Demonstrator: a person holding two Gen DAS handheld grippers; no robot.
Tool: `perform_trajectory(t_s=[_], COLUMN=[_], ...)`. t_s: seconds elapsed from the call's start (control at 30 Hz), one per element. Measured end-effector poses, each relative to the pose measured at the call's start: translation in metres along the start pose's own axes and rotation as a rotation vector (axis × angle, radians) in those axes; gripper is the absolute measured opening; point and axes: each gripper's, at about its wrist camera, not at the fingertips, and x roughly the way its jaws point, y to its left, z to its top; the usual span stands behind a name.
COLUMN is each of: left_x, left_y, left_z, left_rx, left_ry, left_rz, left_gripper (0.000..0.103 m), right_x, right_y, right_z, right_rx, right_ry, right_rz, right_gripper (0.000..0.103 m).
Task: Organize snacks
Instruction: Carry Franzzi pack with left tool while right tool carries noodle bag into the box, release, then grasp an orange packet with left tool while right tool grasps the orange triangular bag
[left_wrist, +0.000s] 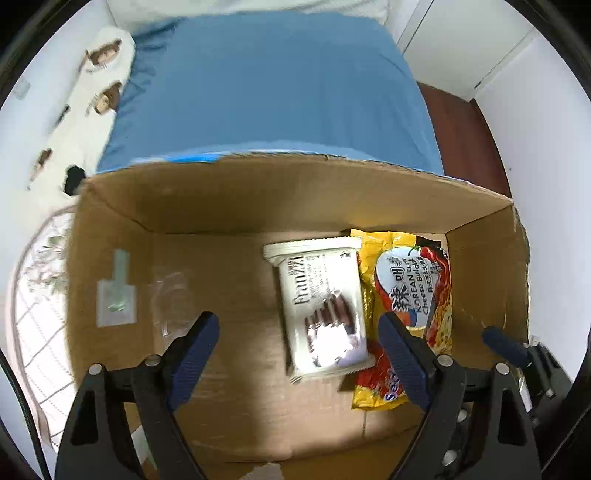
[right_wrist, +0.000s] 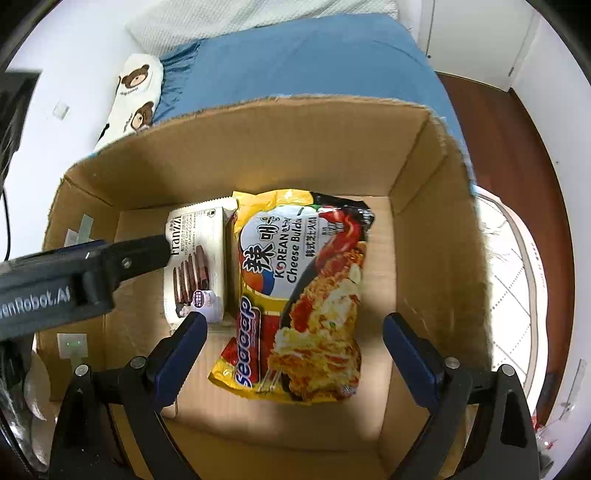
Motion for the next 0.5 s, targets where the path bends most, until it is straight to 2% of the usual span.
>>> perform_trajectory(t_s=[0.23, 0.5], left_x=[-0.041, -0.096], left_y=[0.014, 0.030], left_z=[-0.036, -0.077], left_rx=[0.014, 0.015], left_ry=[-0.123, -0.247], left_rz=[0.025, 0.043], left_gripper=[0.088, 0.088], right_x=[-0.046, -0.097], right_y=[-0.007, 0.006], right_z=[-0.036, -0.063], right_rx=[0.018, 0.008], right_ry=[-0.051, -0.124], right_rz=[-0.034, -0.043], right_gripper=[0.098, 0.098])
